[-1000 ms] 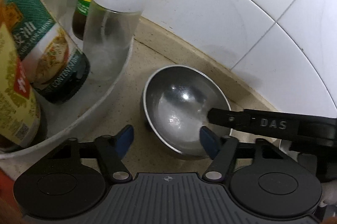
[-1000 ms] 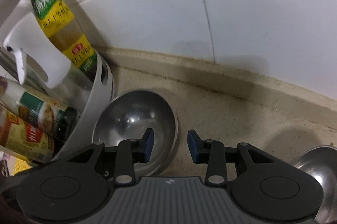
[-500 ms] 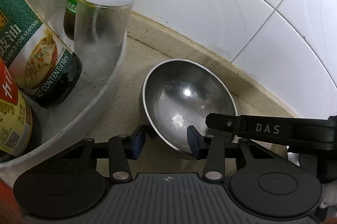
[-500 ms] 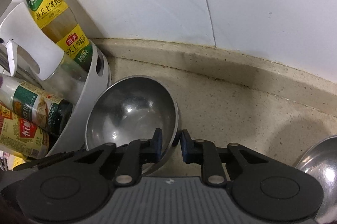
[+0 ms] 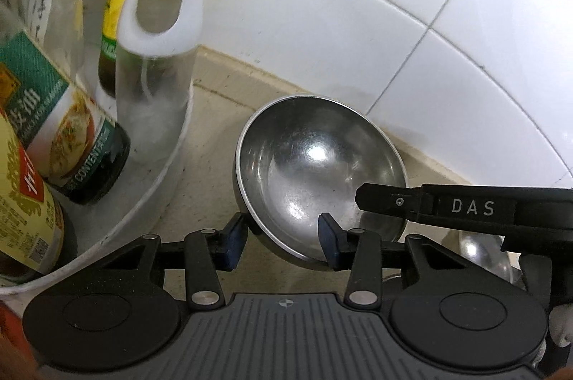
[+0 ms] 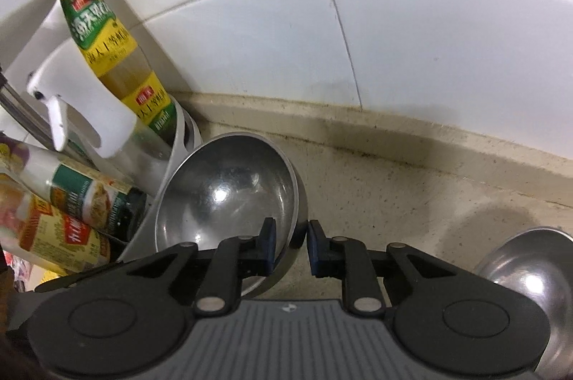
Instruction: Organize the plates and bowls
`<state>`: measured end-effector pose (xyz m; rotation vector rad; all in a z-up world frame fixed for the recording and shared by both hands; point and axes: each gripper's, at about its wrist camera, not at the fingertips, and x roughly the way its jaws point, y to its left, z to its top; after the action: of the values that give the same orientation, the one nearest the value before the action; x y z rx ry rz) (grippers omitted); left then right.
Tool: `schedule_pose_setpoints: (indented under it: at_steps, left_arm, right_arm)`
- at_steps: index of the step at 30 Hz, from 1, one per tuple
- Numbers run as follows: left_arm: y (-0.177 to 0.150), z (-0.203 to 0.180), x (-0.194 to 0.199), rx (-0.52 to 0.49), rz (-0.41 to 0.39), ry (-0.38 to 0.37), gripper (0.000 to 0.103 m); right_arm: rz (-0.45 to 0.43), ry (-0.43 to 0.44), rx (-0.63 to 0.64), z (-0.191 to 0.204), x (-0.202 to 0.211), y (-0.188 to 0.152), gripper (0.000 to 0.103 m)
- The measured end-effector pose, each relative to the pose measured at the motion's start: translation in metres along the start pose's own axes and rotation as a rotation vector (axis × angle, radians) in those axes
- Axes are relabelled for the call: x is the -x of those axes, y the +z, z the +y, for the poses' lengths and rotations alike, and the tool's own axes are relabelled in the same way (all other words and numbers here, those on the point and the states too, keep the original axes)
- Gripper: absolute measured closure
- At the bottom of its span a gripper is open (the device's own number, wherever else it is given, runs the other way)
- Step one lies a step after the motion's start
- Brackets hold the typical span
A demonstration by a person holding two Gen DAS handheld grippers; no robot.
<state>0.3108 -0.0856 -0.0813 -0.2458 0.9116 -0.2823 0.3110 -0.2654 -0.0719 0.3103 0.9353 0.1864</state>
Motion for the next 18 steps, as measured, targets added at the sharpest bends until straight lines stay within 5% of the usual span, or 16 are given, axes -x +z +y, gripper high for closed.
schedule_pose_setpoints:
  at_steps: [18]
  left_arm:
    - [-0.008, -0.021, 0.063, -0.124, -0.072, -0.097, 0.051]
  right_arm:
    - [-0.114, -0.059, -0.02, 0.021, 0.091, -0.028, 0.086]
